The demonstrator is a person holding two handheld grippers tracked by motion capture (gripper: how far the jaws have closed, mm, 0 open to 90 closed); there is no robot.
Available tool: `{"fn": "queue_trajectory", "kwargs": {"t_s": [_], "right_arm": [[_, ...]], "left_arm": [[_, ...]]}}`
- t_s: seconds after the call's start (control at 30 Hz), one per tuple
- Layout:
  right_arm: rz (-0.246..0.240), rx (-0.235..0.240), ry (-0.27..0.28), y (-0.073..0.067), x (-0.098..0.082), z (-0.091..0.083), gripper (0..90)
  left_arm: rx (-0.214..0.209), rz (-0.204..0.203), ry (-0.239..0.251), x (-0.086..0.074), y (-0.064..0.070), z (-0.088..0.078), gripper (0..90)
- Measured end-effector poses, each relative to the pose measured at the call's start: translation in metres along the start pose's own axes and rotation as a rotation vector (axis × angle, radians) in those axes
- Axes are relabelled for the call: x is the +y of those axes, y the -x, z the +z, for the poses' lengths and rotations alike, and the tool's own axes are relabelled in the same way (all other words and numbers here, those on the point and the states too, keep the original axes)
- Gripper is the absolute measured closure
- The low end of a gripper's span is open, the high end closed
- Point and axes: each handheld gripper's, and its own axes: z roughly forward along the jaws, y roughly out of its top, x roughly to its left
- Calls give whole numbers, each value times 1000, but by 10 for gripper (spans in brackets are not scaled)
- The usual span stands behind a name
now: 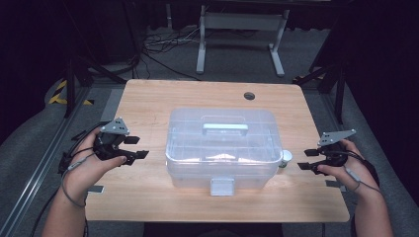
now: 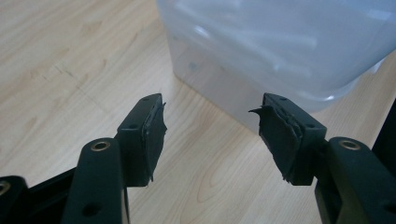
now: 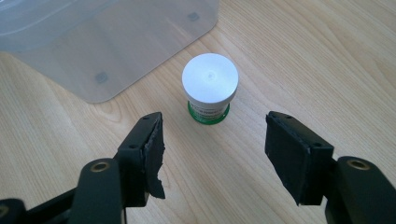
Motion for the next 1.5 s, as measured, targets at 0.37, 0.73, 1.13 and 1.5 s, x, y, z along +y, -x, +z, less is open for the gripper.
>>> {"fn": "queue_trajectory", "kwargs": {"t_s": [0.37, 0.73, 1.13, 1.5], "right_arm": [[3, -1, -7, -2, -2, 3, 379], [22, 5, -20, -6, -9, 7, 378], [34, -3, 0, -4, -18, 15, 368], [41, -4, 12, -2, -21, 13, 368]], "left_arm": [[-58, 39, 56, 33, 5, -13, 417], [-102, 78, 98, 67, 11, -7, 417], [-159, 153, 135, 113, 28, 9, 413], [-215, 184, 144, 136, 40, 33, 409]]}}
